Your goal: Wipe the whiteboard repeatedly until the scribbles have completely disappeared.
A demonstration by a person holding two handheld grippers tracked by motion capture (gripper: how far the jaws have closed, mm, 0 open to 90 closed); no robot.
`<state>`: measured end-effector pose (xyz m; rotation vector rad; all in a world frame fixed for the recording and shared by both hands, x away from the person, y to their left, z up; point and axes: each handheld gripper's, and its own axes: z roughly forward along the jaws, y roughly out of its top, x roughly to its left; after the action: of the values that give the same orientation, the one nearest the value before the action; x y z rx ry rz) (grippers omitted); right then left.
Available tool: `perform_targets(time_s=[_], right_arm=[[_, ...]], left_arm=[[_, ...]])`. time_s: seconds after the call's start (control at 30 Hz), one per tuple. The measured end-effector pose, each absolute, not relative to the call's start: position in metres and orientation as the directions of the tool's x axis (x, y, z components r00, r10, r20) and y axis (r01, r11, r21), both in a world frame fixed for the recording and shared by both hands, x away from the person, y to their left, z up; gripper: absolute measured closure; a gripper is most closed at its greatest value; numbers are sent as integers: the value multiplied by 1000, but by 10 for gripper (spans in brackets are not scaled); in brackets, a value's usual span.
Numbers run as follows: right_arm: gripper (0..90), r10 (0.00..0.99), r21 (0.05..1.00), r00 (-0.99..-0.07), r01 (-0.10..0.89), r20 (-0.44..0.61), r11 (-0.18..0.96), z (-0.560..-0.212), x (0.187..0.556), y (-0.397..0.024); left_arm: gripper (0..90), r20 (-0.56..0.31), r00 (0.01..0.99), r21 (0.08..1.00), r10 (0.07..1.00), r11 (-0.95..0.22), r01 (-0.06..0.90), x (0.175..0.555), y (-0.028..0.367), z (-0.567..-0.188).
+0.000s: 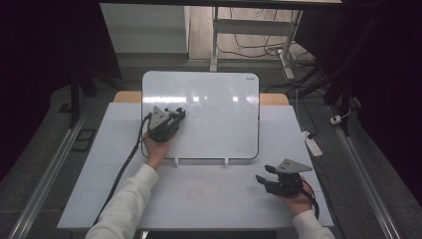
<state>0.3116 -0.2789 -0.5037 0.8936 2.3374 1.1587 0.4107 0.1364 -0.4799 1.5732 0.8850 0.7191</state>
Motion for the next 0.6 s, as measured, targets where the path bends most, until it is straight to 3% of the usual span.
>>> perform_targets(time_s=[0.23, 0.47, 0.6], right_arm=[[452, 688, 806, -724, 377, -52, 457, -505, 313, -280], [452, 690, 810, -722, 374, -53, 453, -503, 312, -282], [452, 688, 808, -723, 373, -55, 457, -504, 312, -281]], left_arm=[[784, -13, 572, 985, 820, -89, 149, 408, 113, -487], [784, -28, 527, 983, 850, -72, 169, 412, 138, -476], [784, -32, 544, 983, 839, -71, 167, 412, 129, -480]])
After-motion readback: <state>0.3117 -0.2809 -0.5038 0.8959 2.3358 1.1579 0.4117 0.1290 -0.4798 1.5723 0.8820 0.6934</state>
